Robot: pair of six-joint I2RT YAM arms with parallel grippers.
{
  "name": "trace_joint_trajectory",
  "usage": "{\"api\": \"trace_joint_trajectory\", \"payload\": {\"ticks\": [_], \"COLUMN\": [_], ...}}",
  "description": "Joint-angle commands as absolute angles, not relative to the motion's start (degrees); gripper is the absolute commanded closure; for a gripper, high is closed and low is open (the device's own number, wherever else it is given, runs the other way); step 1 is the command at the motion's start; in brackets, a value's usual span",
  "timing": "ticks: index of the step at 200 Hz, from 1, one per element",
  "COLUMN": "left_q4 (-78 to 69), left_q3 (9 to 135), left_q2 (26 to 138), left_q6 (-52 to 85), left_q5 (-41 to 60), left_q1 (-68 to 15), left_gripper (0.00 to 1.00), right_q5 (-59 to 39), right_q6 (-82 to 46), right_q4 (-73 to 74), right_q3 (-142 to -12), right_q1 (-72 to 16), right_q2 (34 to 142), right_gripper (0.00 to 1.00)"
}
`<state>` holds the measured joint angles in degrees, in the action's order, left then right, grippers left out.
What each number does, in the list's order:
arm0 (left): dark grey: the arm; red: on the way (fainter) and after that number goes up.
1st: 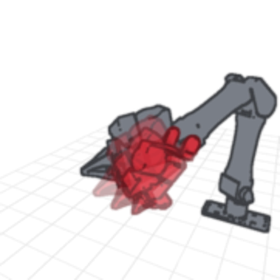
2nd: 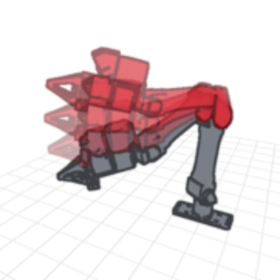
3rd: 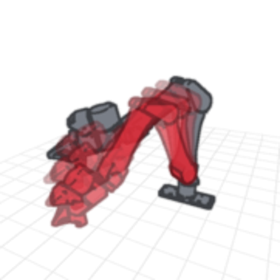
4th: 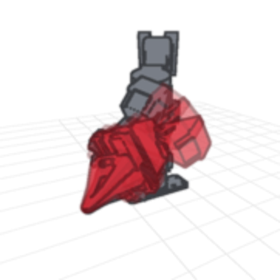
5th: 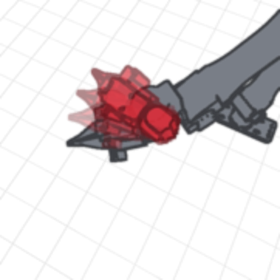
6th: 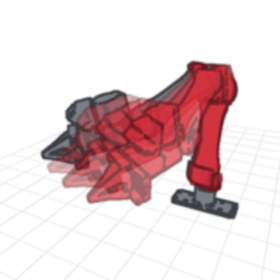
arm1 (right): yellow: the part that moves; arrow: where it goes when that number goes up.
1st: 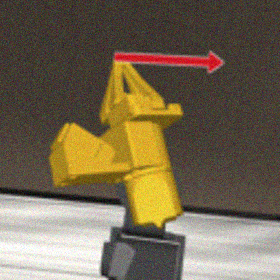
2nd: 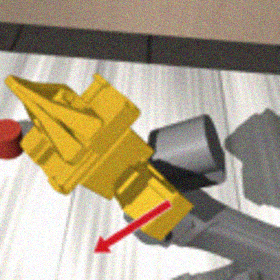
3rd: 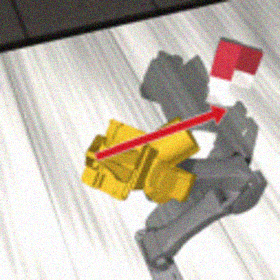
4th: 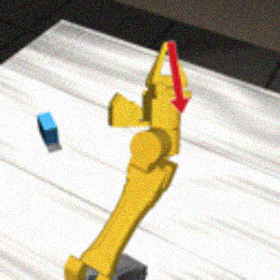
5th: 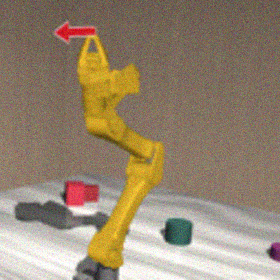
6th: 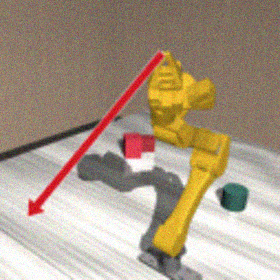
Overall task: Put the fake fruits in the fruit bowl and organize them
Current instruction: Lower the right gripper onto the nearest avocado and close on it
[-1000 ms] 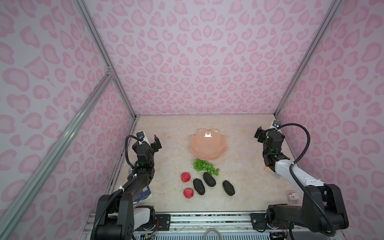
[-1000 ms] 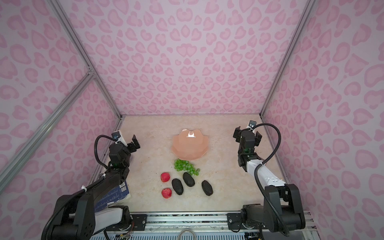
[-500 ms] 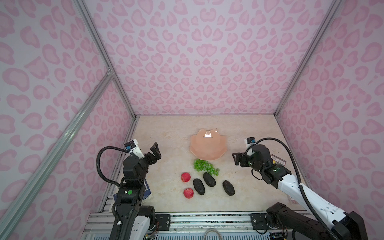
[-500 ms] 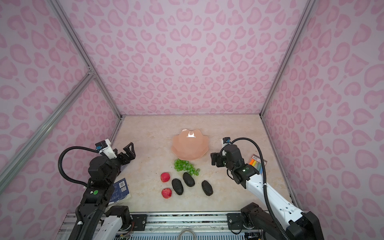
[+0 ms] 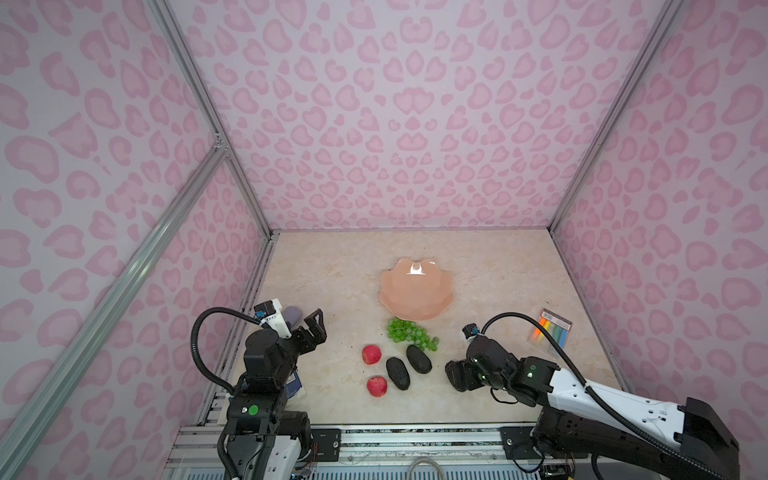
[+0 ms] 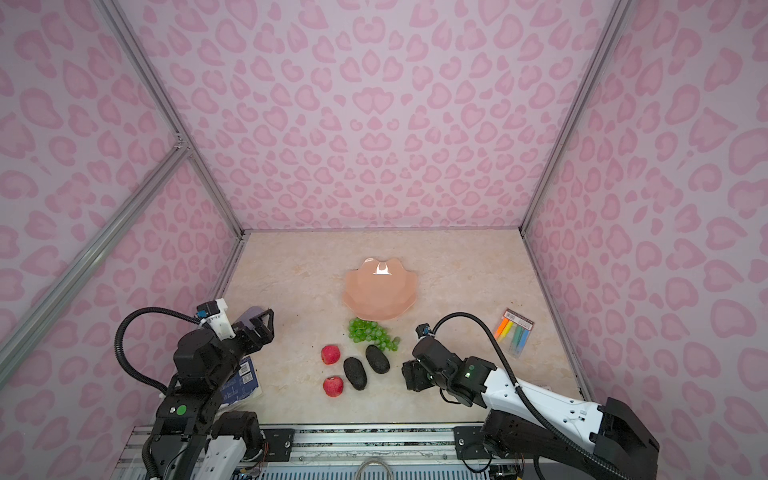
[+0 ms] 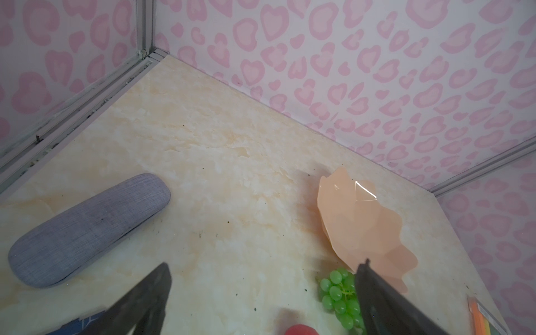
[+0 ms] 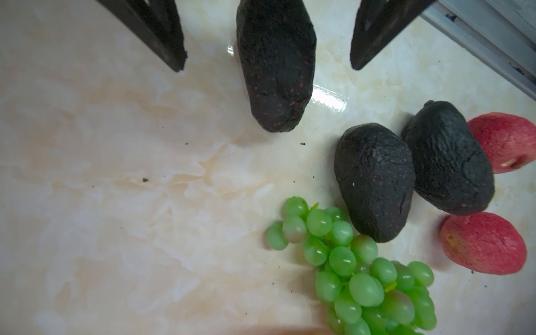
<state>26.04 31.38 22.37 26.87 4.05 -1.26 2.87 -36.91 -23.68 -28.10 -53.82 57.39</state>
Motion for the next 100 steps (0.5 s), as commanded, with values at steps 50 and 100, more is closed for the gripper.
{"api": "trace_joint_trajectory", "payload": {"ticks": [50, 100], "left_q4": [27.8, 27.4], "left_q3": [31.4, 31.1], "left_q2": [21.4, 22.7], "left_q6": [27.9, 28.2], "left_q5": [5.2, 5.2], "left_q1": [-1.3, -1.3], "left_gripper": [0.01, 0.01], "right_q5": [4.9, 4.9], "right_q6": [-39.6, -40.0], "right_q4": [-20.2, -21.2], "right_q3": [-30.9, -33.3], "right_q1": [-55.1, -56.9], "right_q2": [69.0, 73.3], "right_gripper": [0.32, 0.58]}}
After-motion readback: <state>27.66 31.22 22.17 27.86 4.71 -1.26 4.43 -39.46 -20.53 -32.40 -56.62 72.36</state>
